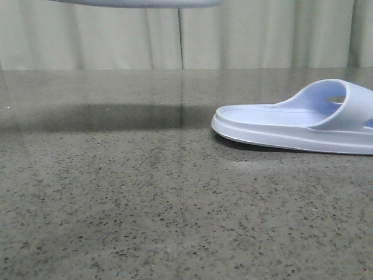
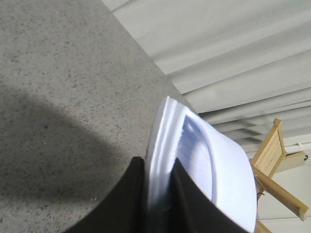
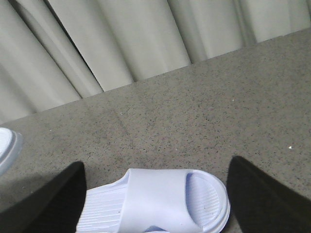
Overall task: Insert blue slippers together front up
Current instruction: 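Lift the held slipper up off the table with the left gripper, then move the right gripper to the heel of the other slipper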
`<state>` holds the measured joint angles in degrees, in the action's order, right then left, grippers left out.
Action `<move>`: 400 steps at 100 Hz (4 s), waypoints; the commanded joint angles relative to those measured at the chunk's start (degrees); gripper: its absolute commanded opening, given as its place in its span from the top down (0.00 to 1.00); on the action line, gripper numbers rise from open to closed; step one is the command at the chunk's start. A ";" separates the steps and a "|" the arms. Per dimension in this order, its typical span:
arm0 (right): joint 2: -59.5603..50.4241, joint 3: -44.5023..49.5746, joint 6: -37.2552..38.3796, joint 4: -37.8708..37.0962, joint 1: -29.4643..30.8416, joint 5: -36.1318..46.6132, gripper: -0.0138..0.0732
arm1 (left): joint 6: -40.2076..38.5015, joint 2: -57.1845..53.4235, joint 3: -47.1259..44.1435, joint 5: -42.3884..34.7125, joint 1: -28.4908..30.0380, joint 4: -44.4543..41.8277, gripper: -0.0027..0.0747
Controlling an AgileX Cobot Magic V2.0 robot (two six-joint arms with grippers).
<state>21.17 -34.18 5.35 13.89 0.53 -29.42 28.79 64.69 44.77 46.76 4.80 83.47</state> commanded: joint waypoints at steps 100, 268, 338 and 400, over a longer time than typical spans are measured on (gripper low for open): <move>26.97 -1.82 17.89 1.36 0.30 8.07 0.31 | 1.29 -1.35 -6.16 2.98 0.25 4.02 0.94; 39.14 6.12 23.81 9.80 0.30 22.24 0.31 | 1.29 -1.35 -6.16 2.88 0.25 4.02 0.94; 41.44 6.12 23.25 11.52 -0.06 16.90 0.31 | 1.29 -1.35 -6.16 2.76 0.25 4.02 0.94; 41.52 6.12 23.25 11.52 -2.87 15.98 0.34 | 1.29 -1.35 -6.16 2.76 0.25 4.02 0.94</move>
<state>62.22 -27.41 29.04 25.29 -2.08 -9.79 30.18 64.66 37.18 48.18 4.93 83.45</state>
